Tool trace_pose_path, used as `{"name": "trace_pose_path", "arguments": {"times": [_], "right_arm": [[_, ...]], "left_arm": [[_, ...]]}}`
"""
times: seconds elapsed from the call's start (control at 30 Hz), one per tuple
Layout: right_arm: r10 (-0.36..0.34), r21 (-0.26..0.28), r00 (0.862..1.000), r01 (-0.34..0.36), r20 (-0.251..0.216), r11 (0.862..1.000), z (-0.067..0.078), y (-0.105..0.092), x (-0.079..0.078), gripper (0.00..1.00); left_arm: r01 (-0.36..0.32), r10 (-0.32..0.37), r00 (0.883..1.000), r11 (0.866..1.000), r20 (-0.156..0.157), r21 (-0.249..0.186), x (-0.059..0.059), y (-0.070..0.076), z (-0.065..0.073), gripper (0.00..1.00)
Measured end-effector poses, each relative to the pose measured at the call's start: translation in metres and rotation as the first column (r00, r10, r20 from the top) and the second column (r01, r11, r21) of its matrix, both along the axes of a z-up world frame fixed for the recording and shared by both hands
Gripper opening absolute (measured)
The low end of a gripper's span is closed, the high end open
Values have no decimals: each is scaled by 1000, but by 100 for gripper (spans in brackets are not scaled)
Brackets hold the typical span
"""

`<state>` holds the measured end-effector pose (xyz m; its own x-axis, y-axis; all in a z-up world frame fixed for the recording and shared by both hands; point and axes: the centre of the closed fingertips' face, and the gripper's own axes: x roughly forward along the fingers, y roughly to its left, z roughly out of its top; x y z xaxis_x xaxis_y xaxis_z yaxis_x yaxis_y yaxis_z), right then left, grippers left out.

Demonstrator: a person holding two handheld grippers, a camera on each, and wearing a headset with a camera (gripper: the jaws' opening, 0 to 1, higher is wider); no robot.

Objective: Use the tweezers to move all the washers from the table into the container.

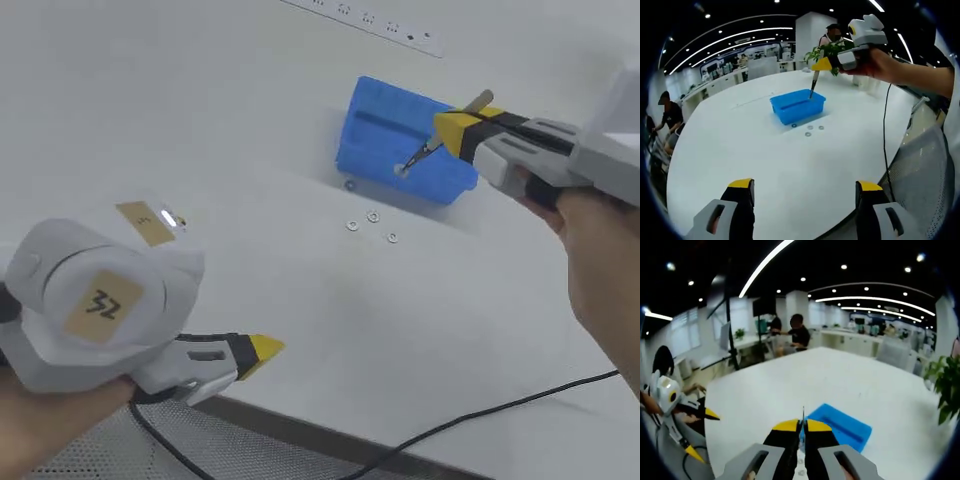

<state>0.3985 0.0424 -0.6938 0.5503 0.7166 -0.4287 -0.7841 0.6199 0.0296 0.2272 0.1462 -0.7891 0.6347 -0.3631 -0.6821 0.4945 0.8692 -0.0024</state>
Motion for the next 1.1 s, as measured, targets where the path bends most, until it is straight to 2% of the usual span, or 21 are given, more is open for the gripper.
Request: {"name": "trace_pose_path", "arguments": {"times": [0.13, 0.17, 0.37, 0.53, 0.6, 0.93, 1.1], "right_arm": [[-6, 15, 1000, 6, 16, 1000, 0, 8, 17, 0], [-7, 23, 1000, 7, 16, 1000, -2, 11, 25, 0], [-18, 42, 1000, 18, 14, 999, -10, 22, 50, 0], [-48, 29, 999, 47, 18, 998, -20, 24, 69, 0], [-57, 34, 998, 56, 2, 998, -28, 27, 74, 0], [-54, -12, 998, 54, -16, 998, -63, 39, 83, 0], [-44, -47, 999, 43, -16, 998, -75, 41, 81, 0]], "left_arm": [[-5, 5, 1000, 1000, 1, -4, 1, 1, 2, 86], [-9, 9, 1000, 1000, 2, -5, 1, 1, 2, 86], [-27, 27, 1000, 999, 2, -17, 3, 2, 4, 90], [-45, 45, 999, 999, 3, -25, 4, 4, 4, 92], [-55, 55, 998, 998, 1, -25, 4, 5, 2, 95], [-86, 86, 996, 996, 4, -34, 9, 9, 4, 99], [-93, 93, 996, 995, 2, -33, 9, 10, 4, 99]]}}
